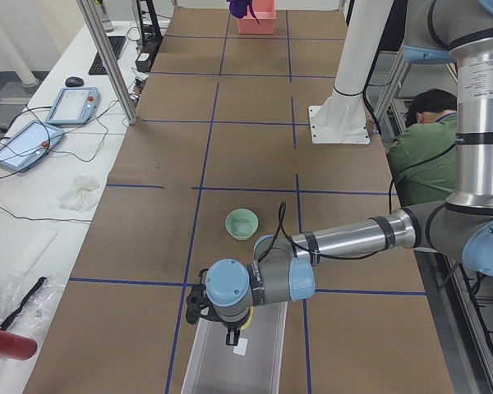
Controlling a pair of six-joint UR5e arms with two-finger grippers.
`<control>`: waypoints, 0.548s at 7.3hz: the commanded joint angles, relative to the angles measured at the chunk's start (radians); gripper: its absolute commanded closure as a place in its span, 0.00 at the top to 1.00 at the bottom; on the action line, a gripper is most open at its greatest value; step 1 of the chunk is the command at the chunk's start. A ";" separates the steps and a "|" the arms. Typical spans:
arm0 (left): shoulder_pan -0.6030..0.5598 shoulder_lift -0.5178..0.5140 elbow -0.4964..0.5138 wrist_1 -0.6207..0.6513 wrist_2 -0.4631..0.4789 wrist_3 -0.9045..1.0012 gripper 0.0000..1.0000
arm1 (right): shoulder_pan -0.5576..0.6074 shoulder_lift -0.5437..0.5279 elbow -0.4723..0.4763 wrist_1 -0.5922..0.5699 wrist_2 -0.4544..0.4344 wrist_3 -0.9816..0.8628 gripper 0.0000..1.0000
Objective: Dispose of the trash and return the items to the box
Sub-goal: 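Carry the cloth toward the pink bin while the left gripper holds the cup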
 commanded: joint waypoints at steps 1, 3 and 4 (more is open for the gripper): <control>0.046 0.010 0.013 -0.036 -0.048 -0.038 0.00 | 0.082 -0.004 -0.013 -0.087 -0.017 -0.210 0.00; 0.135 0.012 0.022 -0.068 -0.083 -0.058 0.00 | 0.141 -0.014 -0.070 -0.090 -0.020 -0.343 0.00; 0.178 0.010 0.055 -0.140 -0.082 -0.097 0.00 | 0.158 -0.014 -0.091 -0.090 -0.020 -0.379 0.00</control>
